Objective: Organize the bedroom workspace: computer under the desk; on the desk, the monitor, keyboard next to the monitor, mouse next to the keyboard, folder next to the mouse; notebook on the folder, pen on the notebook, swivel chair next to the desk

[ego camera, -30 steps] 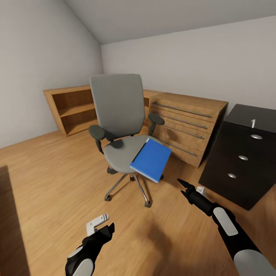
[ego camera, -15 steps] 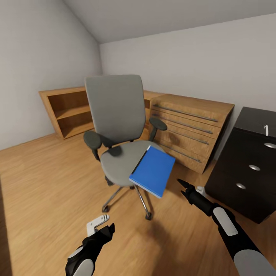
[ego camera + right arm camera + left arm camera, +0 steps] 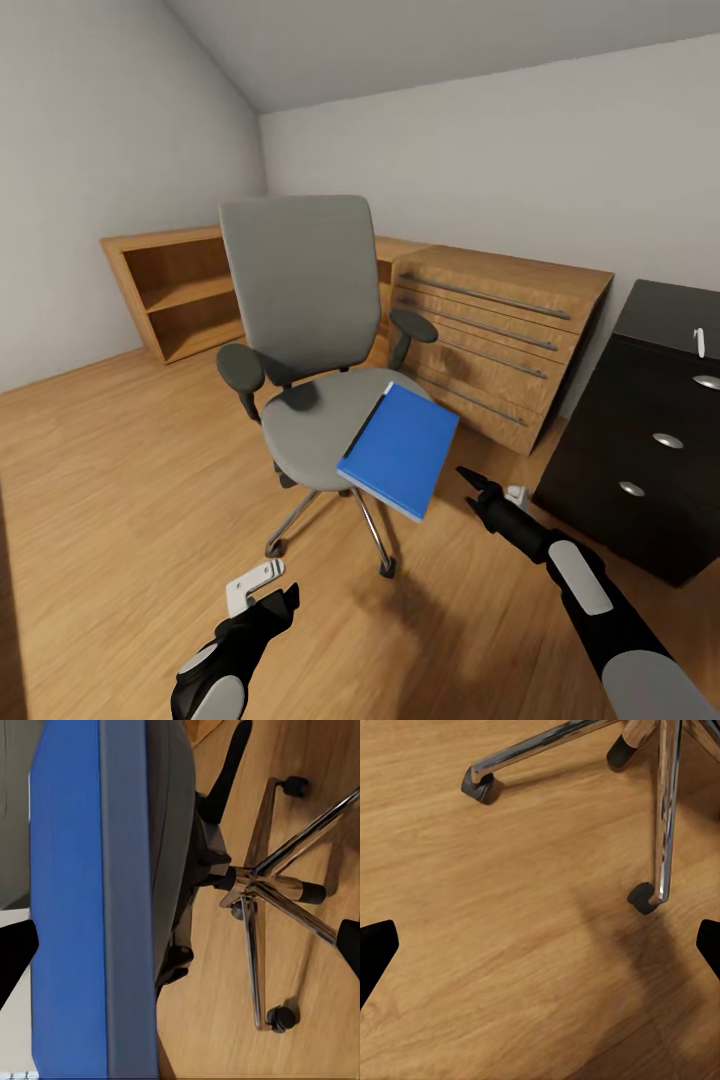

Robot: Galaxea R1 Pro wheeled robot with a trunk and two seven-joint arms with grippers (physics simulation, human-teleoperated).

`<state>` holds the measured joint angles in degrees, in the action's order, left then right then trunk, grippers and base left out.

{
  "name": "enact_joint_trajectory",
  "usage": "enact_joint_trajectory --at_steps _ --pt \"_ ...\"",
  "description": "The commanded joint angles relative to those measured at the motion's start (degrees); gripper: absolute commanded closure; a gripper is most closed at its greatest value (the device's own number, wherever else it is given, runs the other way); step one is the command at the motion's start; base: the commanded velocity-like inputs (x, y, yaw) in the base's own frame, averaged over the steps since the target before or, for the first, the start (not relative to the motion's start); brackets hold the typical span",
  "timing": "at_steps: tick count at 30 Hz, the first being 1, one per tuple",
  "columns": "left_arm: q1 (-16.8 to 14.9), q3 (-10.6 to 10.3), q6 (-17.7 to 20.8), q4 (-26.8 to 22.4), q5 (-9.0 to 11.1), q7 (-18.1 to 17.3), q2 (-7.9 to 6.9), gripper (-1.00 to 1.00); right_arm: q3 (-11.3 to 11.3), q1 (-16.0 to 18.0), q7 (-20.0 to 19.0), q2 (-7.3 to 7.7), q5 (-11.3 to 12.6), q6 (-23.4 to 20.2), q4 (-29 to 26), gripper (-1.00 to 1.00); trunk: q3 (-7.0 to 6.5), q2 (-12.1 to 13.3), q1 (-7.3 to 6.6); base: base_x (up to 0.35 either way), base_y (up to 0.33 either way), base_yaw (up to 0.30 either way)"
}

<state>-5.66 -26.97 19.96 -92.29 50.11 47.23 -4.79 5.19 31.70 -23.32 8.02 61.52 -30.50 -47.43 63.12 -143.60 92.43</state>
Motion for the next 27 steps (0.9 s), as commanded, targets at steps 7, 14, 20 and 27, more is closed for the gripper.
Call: enact_joint_trajectory --at_steps 7,14,20,27 --pt "-0.05 -0.1 0.16 -0.08 0.25 0.41 -0.05 -1.0 0.02 0.03 -0.05 -0.53 0.27 -0.44 -0.02 -1.0 0.05 -0.02 -0.01 0.0 0.0 0.0" --pt "-0.05 -0.1 0.16 -0.08 0.25 0.4 -0.05 -1.0 -0.09 0.03 -0.06 -0.71 0.27 -0.44 0.03 -1.0 0.05 -0.02 -0.01 0.0 0.0 0.0" --pt "-0.05 -0.1 0.16 -0.08 0.25 0.45 -0.05 -1.0 -0.74 0.03 -0.06 -1.14 0.24 -0.44 0.05 -1.0 0.05 -0.02 -0.01 0.0 0.0 0.0" --pt "-0.05 -0.1 0.16 -0.08 0.25 0.46 -0.05 -1.0 -2.31 0.03 -0.06 -1.83 0.17 -0.44 0.06 -1.0 0.05 -0.02 -0.01 0.0 0.0 0.0"
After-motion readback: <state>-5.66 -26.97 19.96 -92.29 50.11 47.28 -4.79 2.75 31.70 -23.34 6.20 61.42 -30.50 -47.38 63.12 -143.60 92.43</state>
